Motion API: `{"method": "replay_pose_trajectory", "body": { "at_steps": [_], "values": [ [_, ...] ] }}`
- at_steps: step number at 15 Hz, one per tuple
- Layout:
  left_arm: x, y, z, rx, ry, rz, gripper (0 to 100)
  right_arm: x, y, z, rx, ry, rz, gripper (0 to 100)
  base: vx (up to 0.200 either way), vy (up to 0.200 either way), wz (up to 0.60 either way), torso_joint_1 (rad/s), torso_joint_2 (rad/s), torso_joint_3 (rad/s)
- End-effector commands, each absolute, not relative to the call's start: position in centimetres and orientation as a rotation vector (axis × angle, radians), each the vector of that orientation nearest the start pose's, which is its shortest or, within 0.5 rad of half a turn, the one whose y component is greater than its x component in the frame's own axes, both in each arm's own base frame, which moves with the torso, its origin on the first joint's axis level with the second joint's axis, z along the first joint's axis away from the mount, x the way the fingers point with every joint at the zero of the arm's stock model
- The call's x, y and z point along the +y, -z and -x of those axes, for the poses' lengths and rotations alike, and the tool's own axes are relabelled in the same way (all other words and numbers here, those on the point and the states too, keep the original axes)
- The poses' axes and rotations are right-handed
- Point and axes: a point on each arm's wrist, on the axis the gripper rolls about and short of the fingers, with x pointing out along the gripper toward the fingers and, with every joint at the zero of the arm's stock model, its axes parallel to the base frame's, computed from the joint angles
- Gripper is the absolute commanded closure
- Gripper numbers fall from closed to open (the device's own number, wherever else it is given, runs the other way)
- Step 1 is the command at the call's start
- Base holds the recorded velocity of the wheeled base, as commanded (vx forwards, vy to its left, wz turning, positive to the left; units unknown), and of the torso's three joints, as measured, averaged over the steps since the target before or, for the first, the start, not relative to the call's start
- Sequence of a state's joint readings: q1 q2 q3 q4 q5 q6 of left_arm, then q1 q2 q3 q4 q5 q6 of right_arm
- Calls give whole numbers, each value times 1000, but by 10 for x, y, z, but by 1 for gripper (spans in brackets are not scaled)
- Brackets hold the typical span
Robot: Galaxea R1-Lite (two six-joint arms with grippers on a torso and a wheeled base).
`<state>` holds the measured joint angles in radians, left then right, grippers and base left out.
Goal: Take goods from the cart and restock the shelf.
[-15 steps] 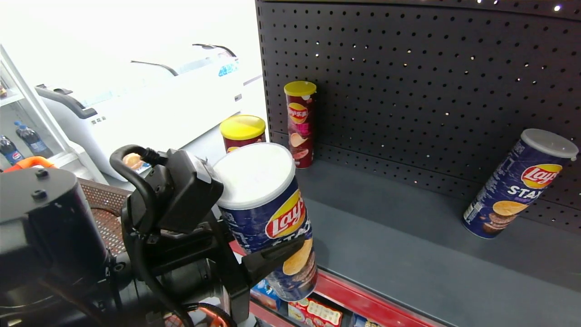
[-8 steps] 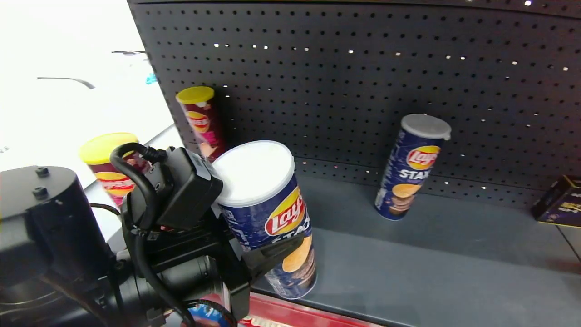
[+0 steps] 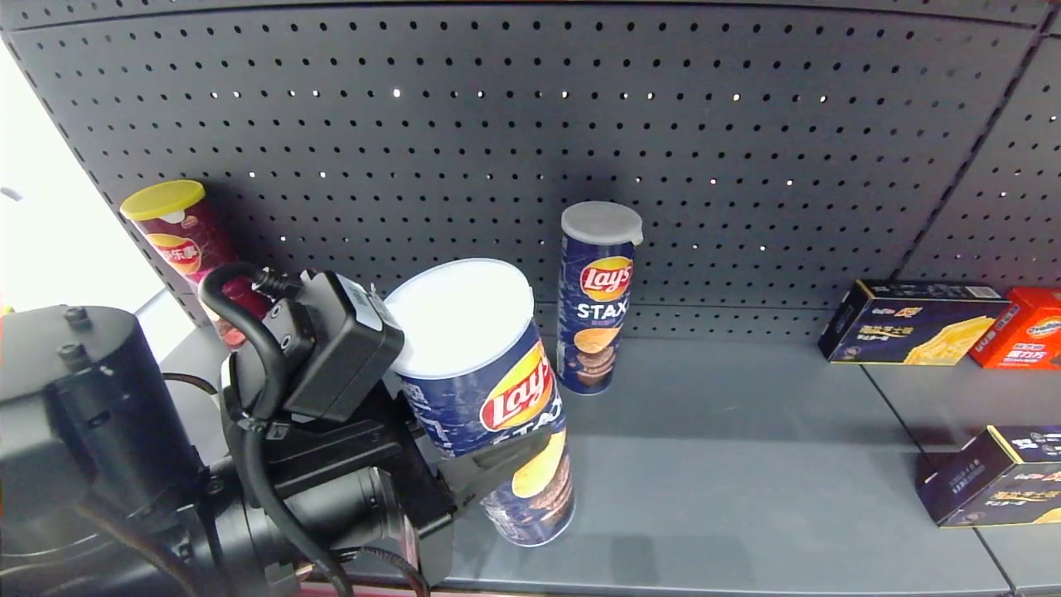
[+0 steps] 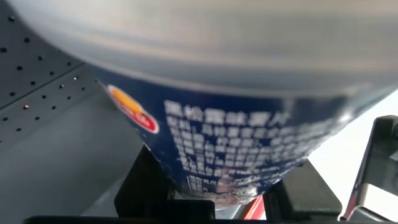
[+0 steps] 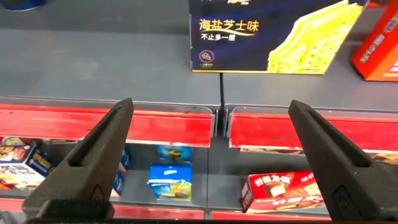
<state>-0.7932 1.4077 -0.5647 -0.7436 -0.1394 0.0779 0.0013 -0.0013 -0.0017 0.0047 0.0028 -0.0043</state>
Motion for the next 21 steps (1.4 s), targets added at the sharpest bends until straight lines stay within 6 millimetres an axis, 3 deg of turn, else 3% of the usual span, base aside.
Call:
{"method": "replay_pose_trajectory", "body": {
  "at_steps": [1,5,11,12,13,14,17,19,21],
  "values": [
    [-162,-205,-156,61,935,-106,100,0,-75,23,3,-5,5,0,0,0,0,0,0,0],
    [-160,-204,-156,65,923,-106,100,0,-75,23,3,-3,5,0,0,0,0,0,0,0],
    [-139,-210,-155,37,814,-96,100,0,-76,23,14,-22,14,0,0,0,0,0,0,0],
    [-127,-211,-152,25,778,-91,100,2,-127,25,-52,-101,29,0,0,0,0,0,0,0],
    [-124,-212,-151,21,772,-90,100,3,-168,6,20,-146,23,0,0,0,0,0,0,0],
    [-123,-209,-150,36,769,-94,100,4,-176,-7,48,-208,39,0,0,0,0,0,0,0],
    [-120,-208,-152,58,753,-100,100,7,-185,-21,31,-331,77,0,0,0,0,0,0,0],
    [-119,-206,-152,63,753,-99,100,13,-189,-24,27,-578,73,0,0,0,0,0,0,0],
    [-120,-205,-153,70,756,-100,100,20,-195,-39,69,-654,82,0,0,0,0,0,0,0]
  ]
}}
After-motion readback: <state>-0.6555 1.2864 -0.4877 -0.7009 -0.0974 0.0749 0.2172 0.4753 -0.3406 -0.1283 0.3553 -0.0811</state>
